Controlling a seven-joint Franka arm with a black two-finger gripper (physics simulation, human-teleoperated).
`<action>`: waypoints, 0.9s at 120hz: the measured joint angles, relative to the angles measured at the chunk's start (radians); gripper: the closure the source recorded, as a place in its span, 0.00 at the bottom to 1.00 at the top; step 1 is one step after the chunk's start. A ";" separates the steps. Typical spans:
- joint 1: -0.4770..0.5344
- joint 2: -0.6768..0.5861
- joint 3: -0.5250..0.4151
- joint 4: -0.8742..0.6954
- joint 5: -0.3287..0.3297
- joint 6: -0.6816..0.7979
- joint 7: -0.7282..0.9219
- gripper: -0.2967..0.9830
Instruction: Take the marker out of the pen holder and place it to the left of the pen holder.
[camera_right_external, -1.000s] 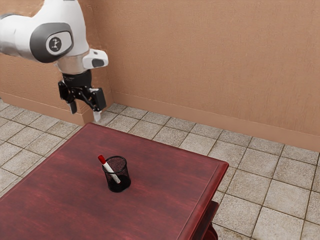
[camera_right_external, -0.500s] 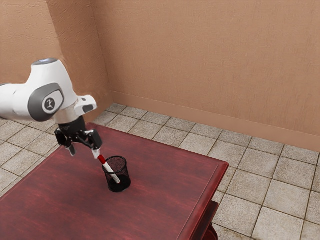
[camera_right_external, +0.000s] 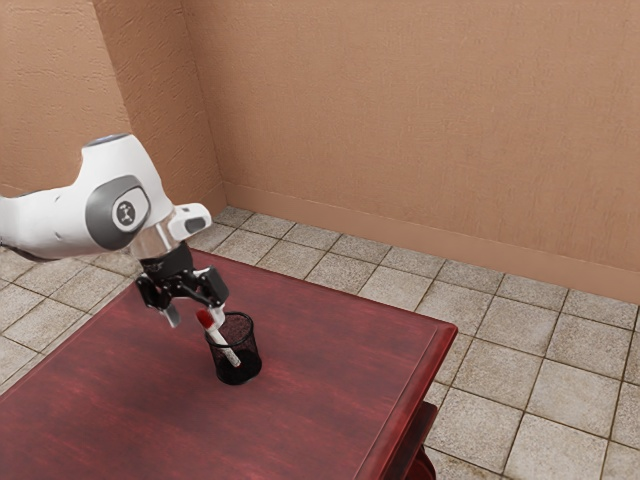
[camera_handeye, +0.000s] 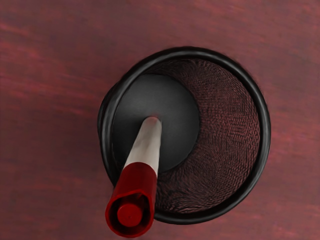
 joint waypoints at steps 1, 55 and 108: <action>0.000 0.006 0.001 0.006 0.000 -0.001 0.001 0.23; 0.022 0.111 0.018 0.123 -0.001 -0.108 0.077 0.29; 0.009 0.120 0.011 0.142 0.010 -0.096 0.123 0.64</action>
